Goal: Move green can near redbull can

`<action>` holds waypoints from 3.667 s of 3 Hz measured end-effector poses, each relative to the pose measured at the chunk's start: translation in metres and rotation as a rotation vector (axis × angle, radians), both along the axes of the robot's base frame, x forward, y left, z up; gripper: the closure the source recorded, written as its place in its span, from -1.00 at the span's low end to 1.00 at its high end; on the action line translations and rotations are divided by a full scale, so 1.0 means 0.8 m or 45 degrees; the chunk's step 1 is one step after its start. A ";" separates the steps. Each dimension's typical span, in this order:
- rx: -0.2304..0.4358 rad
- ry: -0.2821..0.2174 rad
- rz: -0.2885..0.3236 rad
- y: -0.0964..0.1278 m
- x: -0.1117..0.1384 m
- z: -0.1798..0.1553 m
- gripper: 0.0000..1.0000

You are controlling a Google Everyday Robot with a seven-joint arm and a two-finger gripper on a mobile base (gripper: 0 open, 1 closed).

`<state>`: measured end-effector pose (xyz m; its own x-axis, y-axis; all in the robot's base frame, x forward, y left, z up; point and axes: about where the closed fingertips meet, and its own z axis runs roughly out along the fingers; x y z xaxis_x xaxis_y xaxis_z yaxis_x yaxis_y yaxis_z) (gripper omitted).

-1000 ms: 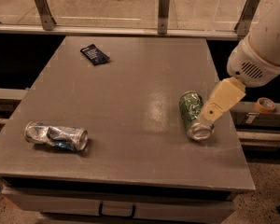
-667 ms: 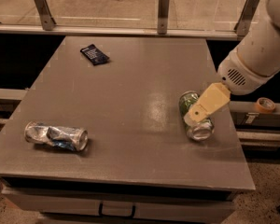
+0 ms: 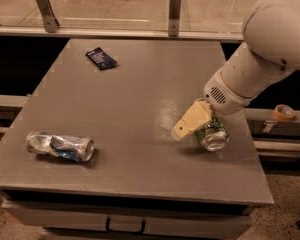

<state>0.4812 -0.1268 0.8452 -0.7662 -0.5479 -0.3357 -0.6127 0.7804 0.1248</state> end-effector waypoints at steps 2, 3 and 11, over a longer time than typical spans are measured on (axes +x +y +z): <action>-0.007 -0.077 0.052 0.026 0.013 0.002 0.28; -0.043 -0.212 0.175 0.045 0.028 0.037 0.77; 0.299 -0.064 0.170 0.295 0.031 0.037 0.65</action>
Offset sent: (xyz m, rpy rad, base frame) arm 0.0206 0.0332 0.0108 -0.0275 -0.1281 0.1094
